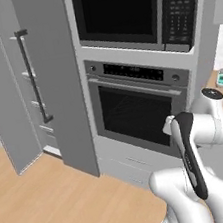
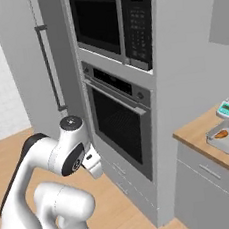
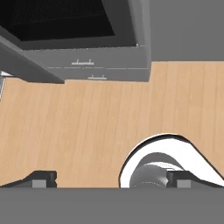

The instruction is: Take the meat container that has the chicken drumstick and place it on the second highest rack of the freezer. Then take the vegetable container that has the corn and lime and place it on the highest rack of the freezer.

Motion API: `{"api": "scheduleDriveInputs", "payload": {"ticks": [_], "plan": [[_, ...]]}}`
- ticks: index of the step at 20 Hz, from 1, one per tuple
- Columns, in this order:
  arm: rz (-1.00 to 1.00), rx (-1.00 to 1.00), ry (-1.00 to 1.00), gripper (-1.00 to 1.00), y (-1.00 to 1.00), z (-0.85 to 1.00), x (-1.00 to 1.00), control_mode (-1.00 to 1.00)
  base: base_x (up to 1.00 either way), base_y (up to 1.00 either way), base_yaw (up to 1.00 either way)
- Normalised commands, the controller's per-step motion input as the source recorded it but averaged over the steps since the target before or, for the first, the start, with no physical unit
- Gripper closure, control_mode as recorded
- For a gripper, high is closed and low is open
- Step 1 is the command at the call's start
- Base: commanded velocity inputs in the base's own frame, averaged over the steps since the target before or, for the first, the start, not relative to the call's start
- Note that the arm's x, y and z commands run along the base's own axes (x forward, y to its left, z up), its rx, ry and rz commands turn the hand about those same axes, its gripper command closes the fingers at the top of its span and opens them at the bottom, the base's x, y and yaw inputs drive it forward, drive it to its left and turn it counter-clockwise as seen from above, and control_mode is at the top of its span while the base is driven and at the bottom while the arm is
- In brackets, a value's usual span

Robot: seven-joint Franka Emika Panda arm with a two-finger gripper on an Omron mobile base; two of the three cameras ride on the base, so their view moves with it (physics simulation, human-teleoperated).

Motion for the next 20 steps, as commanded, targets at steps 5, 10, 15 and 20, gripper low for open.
{"api": "scheduleDriveInputs", "payload": {"ticks": [5,10,15,20], "plan": [[0.00,0.00,0.00,-1.00,0.00,0.00,0.00,1.00,-0.49,-0.75,0.17],[0.00,0.00,0.00,-1.00,0.00,0.00,0.00,1.00,-0.33,-0.88,0.18],[0.00,0.00,0.00,-1.00,0.00,0.00,0.00,1.00,-0.04,-0.91,0.12],[0.00,0.01,0.00,-1.00,-0.56,0.03,0.30,-1.00,0.04,-0.16,0.00]]}}
